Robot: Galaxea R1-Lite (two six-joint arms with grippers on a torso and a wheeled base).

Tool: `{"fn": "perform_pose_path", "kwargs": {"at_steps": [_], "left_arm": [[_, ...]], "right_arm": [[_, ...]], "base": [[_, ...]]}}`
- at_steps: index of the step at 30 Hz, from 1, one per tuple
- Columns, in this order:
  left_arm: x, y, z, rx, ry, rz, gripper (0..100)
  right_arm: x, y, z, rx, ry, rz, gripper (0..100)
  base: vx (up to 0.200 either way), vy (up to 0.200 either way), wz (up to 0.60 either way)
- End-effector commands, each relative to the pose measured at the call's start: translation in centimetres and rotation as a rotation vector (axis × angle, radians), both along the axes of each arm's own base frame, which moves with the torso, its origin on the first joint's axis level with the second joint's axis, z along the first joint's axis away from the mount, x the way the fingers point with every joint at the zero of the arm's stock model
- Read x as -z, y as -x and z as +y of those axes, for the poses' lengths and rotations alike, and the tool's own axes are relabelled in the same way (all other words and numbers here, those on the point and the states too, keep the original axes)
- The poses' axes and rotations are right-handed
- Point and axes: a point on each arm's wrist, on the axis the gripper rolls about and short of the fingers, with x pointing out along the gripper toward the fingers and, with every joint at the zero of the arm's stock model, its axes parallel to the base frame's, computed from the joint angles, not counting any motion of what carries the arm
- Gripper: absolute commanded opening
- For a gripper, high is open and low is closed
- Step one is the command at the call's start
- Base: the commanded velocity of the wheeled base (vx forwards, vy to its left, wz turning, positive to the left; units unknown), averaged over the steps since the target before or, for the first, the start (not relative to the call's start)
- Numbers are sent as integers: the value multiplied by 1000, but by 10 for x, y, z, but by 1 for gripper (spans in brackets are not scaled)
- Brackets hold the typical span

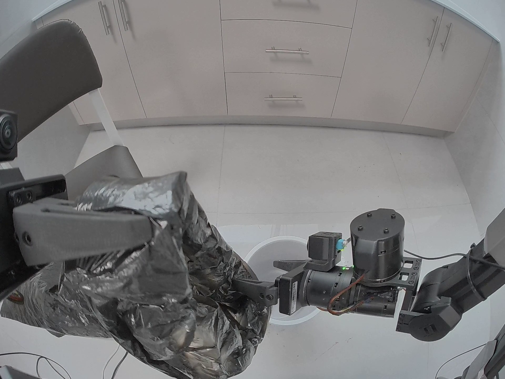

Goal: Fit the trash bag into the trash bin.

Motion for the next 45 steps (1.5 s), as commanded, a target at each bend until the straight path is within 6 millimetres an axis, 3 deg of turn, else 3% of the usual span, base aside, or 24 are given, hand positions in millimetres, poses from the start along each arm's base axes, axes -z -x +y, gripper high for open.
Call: {"fn": "perform_pose_path", "kwargs": {"at_steps": [1, 6, 11, 24, 33, 34, 45], "left_arm": [[1, -1, -1, -2, -3, 6, 0], [1, -2, -1, -5, -4, 7, 0], [1, -1, -1, -5, -2, 3, 0], [0, 2, 1, -4, 3, -3, 0], [2, 2, 1, -4, -1, 2, 0], [2, 2, 1, -4, -1, 2, 0], [4, 4, 3, -4, -3, 3, 0]], "right_arm": [[-8, 6, -4, -5, -14, -14, 100], [-11, 23, -16, -20, -11, -9, 100], [-5, 28, -14, -38, 7, 9, 100], [27, -3, 7, -5, 34, 35, 100], [28, -9, 4, 14, 28, 31, 100], [29, -8, 4, 14, 30, 34, 0], [23, -6, 0, 25, -3, -1, 0]], "base": [[0, 0, 0], [0, 0, 0], [0, 0, 0], [0, 0, 0], [0, 0, 0], [0, 0, 0], [0, 0, 0]]}}
